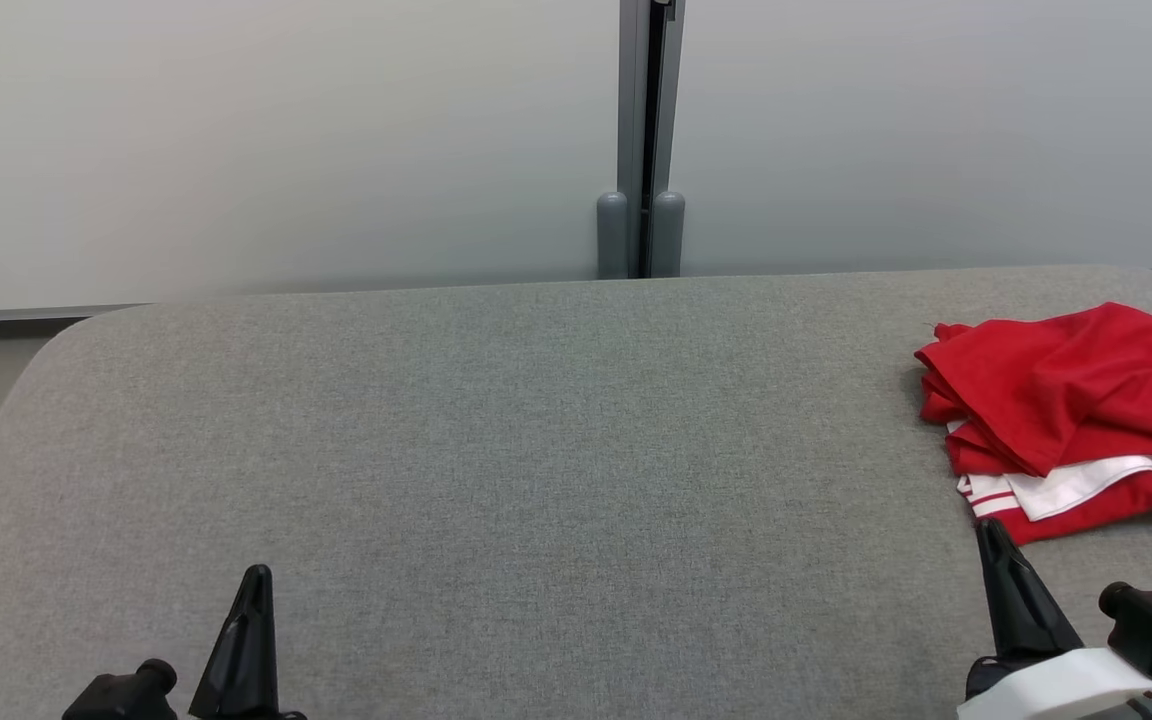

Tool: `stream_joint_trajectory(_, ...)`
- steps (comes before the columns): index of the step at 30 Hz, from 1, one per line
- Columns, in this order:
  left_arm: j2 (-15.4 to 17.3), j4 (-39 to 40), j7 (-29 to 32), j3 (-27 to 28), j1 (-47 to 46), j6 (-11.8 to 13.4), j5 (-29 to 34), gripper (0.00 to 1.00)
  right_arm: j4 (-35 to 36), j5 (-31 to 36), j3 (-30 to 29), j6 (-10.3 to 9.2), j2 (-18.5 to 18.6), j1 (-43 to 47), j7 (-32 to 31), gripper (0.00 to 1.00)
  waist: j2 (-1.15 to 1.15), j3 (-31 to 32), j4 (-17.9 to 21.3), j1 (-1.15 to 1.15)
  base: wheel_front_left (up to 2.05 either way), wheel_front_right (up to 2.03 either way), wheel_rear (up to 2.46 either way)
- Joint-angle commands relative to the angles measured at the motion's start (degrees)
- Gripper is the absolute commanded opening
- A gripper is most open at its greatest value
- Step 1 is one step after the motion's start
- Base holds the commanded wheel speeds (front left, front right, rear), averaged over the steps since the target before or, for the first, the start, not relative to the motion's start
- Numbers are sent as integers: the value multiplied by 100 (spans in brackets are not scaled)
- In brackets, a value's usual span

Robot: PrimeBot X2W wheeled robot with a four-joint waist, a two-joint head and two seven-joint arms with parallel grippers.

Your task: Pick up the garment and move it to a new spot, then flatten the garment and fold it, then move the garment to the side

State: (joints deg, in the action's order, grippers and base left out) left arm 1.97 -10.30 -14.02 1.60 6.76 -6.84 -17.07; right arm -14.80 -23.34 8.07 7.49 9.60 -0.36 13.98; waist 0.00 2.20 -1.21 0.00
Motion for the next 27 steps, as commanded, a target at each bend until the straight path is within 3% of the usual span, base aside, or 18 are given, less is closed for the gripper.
stream_joint_trajectory(1,33,67,57,40,-162,-5,-231,0,94,-222,-75,0,38,-129,-61,0,0,-2,1,0,0,0,0)
stream_joint_trajectory(27,58,-55,687,184,-537,-25,-2547,0,99,-2358,-502,0,-166,-294,-677,0,0,-51,26,0,0,0,0)
